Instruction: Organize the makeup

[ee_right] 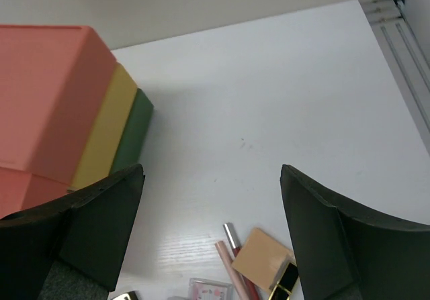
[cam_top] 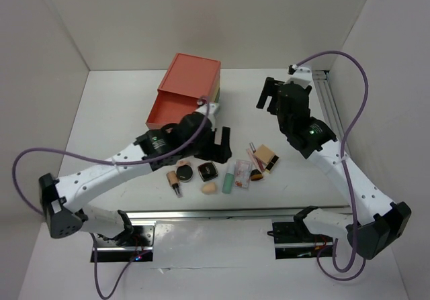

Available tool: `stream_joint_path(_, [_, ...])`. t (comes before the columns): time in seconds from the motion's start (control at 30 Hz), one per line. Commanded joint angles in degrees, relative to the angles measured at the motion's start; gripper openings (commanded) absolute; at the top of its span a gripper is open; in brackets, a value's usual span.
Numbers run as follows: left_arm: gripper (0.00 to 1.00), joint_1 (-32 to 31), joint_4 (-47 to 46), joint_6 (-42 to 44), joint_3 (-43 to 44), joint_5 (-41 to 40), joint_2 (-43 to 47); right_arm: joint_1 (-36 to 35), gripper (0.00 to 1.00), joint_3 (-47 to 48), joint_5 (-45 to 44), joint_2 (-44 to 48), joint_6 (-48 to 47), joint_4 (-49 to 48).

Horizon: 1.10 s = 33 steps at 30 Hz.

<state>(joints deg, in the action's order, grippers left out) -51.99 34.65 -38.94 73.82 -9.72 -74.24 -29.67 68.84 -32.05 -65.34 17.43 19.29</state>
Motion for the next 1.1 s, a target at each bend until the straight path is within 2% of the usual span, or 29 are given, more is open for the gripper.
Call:
stream_joint_path(0.0, [1.00,-7.39,-1.26,1.15,8.06,-7.93,-8.51,1.90,0.89,-0.11,-0.72,1.97,4.88,4.78])
stream_joint_path(0.17, [1.00,-9.36,1.46,-4.81,17.13,-7.95,-24.18,5.66,0.89,-0.64,-8.54,2.50,11.99,11.55])
stream_joint_path(0.2, [0.96,-9.36,2.25,-8.14,19.41,-7.25,-26.38,6.20,0.89,-0.64,-10.99,2.50,13.14,12.87])
stream_joint_path(0.27, [0.86,-8.66,2.26,-11.49,21.18,-7.25,-30.33,7.07,0.89,-1.16,-11.01,3.11,13.68,14.55])
stream_joint_path(0.4, [0.74,-4.18,2.18,-20.10,24.08,-3.56,-37.90,8.49,0.89,-2.48,-9.53,4.34,13.68,15.69])
stream_joint_path(0.47, [0.64,-2.95,1.64,-21.96,25.83,-2.51,-41.15,8.49,0.89,-3.62,-9.52,4.35,13.68,15.69])
stream_joint_path(0.7, [0.59,-1.11,1.64,-29.43,28.22,-7.07,-46.69,9.02,0.89,-4.24,-8.99,4.26,13.16,16.74])
stream_joint_path(0.9, [0.55,-0.57,1.20,-29.97,32.87,-7.07,-51.44,9.02,0.89,-4.77,-8.99,3.12,12.63,17.27])
stream_joint_path(1.07, [0.53,-0.57,1.73,-32.94,32.88,-8.56,-53.29,9.54,0.89,-5.29,-8.47,3.11,12.63,17.27])
